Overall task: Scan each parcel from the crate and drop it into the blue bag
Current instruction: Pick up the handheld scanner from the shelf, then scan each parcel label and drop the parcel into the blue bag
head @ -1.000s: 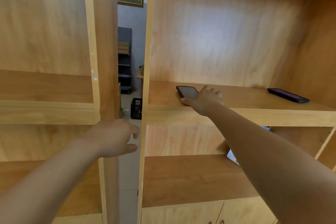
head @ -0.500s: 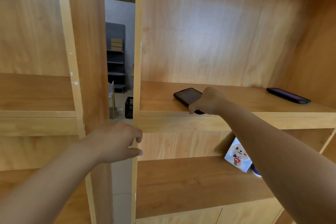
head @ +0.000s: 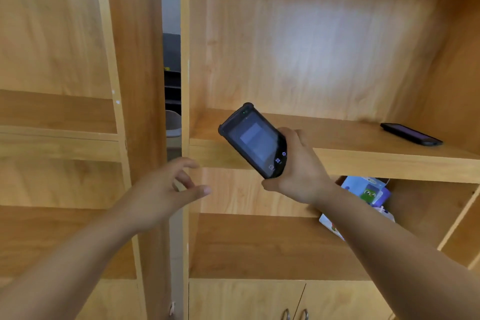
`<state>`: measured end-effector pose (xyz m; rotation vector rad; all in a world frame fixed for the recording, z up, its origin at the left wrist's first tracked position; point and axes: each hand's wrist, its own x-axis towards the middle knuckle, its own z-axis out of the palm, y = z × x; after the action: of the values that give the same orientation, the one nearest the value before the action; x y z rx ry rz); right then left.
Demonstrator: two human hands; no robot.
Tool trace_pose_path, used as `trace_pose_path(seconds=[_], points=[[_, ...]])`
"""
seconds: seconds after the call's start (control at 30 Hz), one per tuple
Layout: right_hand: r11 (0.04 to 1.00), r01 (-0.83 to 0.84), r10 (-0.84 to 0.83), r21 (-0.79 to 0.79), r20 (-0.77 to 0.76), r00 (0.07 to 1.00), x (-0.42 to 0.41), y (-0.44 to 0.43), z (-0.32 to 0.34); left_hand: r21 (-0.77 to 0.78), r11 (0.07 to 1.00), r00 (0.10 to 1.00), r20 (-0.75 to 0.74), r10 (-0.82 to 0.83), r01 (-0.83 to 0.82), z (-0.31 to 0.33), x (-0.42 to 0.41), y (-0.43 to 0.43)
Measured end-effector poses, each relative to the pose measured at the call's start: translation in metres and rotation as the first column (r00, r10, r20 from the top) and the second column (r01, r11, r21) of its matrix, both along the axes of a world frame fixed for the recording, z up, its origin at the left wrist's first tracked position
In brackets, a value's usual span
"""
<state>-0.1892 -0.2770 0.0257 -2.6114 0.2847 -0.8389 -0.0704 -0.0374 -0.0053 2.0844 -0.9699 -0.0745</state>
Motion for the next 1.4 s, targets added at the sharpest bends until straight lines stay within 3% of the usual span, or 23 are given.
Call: trace_pose_path(seconds=[0.1, 0.23, 0.43, 0.7, 0.87, 1.13, 1.4], points=[[0.980, -0.201, 0.199, -0.012, -0.099, 0.975, -0.020, 0.019, -0.007, -0.312, 0.949, 0.957, -0.288, -0.038, -0.056, -0.004, -0.032, 0.014], [0.895, -0.445, 0.432, -0.001, -0.239, 0.870, -0.034, 0.056, -0.015, -0.486, 0.858, 0.860, -0.497, -0.116, -0.164, -0.012, -0.071, 0.048], [0.780, -0.623, 0.606, 0.063, -0.326, 0.726, -0.034, 0.126, -0.033, -0.508, 0.767, 0.816, -0.577, 0.036, -0.393, -0.032, -0.114, 0.120], [0.683, -0.721, 0.633, -0.117, -0.396, 0.665, -0.057, 0.253, -0.067, -0.447, 0.662, 0.745, -0.613, 0.263, -0.602, -0.063, -0.195, 0.230], [0.633, -0.766, 0.651, -0.110, -0.460, 0.604, -0.092, 0.347, -0.098, -0.274, 0.644, 0.633, -0.645, 0.428, -0.714, -0.093, -0.257, 0.320], [0.646, -0.762, 0.582, -0.036, -0.622, 0.523, -0.150, 0.485, -0.151, 0.283, 0.608, 0.374, -0.578, 0.725, -0.742, -0.147, -0.368, 0.487], [0.712, -0.701, 0.451, -0.030, -0.745, 0.491, -0.148, 0.570, -0.190, 0.660, 0.439, 0.390, -0.232, 0.891, -0.609, -0.185, -0.409, 0.599]])
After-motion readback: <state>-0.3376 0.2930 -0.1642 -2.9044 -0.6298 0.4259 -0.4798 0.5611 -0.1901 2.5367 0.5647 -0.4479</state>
